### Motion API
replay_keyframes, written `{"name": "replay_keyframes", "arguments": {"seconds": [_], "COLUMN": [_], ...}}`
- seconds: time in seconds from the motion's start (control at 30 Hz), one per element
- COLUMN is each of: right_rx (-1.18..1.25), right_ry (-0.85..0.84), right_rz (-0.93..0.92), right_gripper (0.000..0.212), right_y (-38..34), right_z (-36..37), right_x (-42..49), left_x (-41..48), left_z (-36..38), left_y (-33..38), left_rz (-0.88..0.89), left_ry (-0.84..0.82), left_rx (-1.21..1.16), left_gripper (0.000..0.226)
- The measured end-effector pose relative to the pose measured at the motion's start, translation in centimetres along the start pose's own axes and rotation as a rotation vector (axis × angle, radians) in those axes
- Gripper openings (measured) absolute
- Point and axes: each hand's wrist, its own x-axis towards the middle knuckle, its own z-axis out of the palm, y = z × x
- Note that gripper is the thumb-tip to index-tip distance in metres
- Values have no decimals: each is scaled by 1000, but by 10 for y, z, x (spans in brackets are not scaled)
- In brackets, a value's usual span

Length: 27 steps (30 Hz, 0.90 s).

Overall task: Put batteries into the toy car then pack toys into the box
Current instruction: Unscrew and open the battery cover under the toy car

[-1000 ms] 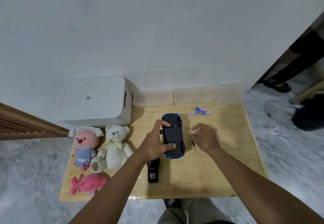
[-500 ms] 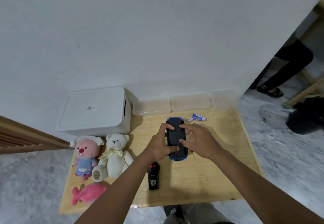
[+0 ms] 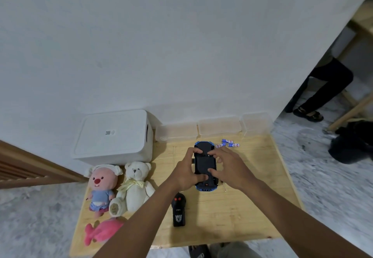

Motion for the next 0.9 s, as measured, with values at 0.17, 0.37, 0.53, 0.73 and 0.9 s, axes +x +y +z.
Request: {"name": "replay_keyframes", "arguments": {"seconds": [0.17,0.37,0.53,0.73,0.9], "right_rx": [-42,-55,-51,-75,-154], "right_ry": [-13,-50,-106,-101,-64], "right_rz": [-3,-64,-71,-103,-174], "right_gripper": [63,56,57,57,54], "right_y": [-2,-6,-5,-5,-3], "right_z": [2,-1,-8,-12,-13], "right_x": [-1,2,10,14,14], "left_x": [-1,-1,-1,-1,-2], "left_z": [-2,-4,-4,-2,0], "left_y": [-2,-3,-2,1,1], "left_rz": [12,29,30,36,25], "left_ry": [1,9,8,19,18], "left_rx": [-5,-2,-5,19,27], "left_gripper": [75,76,76,76,75]}}
